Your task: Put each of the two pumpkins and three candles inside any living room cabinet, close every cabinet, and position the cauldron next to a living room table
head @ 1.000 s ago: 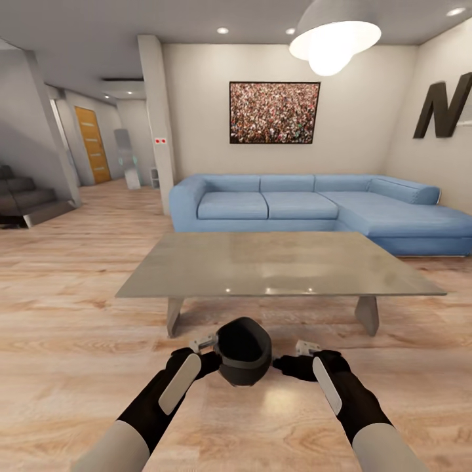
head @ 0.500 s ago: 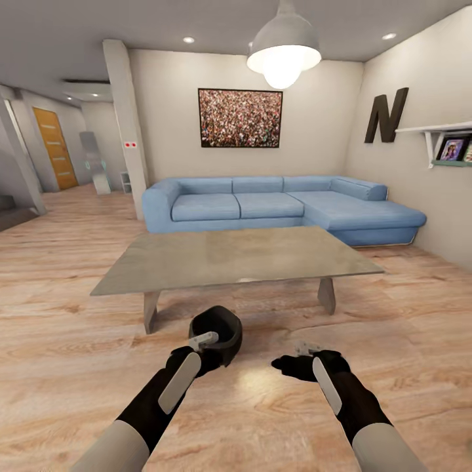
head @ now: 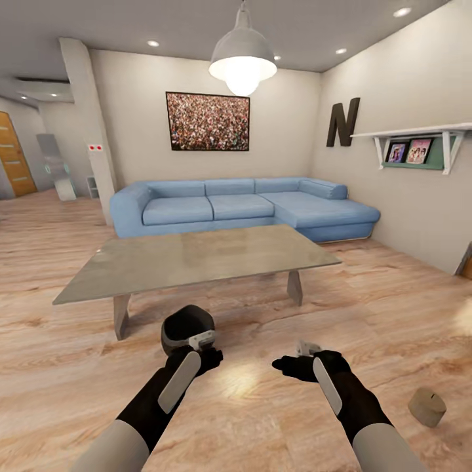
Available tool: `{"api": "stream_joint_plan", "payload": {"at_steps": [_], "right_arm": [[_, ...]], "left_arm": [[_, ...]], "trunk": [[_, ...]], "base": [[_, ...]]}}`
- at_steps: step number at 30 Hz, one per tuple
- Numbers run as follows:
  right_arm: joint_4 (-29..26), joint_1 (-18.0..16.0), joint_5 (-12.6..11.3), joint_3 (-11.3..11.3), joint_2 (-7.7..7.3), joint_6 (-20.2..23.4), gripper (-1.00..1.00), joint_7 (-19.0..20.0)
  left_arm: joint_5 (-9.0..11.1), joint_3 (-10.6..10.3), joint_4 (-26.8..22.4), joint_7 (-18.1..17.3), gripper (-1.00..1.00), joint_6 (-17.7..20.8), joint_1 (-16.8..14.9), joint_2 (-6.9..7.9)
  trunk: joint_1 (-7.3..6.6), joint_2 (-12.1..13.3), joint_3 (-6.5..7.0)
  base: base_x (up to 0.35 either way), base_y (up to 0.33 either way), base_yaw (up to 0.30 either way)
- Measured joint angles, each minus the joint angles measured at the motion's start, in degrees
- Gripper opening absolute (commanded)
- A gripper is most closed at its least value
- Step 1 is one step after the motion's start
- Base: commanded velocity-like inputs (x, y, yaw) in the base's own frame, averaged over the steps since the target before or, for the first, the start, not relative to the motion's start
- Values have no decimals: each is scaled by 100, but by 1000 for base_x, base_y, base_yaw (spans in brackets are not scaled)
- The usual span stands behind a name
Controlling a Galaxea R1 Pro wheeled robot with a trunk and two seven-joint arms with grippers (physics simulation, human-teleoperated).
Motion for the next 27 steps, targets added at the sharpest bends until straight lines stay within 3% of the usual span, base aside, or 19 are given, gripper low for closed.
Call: {"api": "stream_joint_plan", "payload": {"at_steps": [3, 19, 27], "right_arm": [[0, 0, 8, 0, 4, 0, 100, 0], [-17, 0, 13, -24, -1, 0, 100, -1], [44, -4, -15, -175, -192, -32, 100, -7]], "left_arm": [[0, 3, -75, 1, 100, 3, 0, -3], [8, -32, -91, 18, 100, 8, 0, -15], [19, -45, -41, 32, 100, 9, 1, -17]], "trunk": [[0, 0, 15], [-42, 21, 450], [-62, 32, 667]], "base": [[-1, -1, -251], [0, 0, -251], [0, 0, -252]]}}
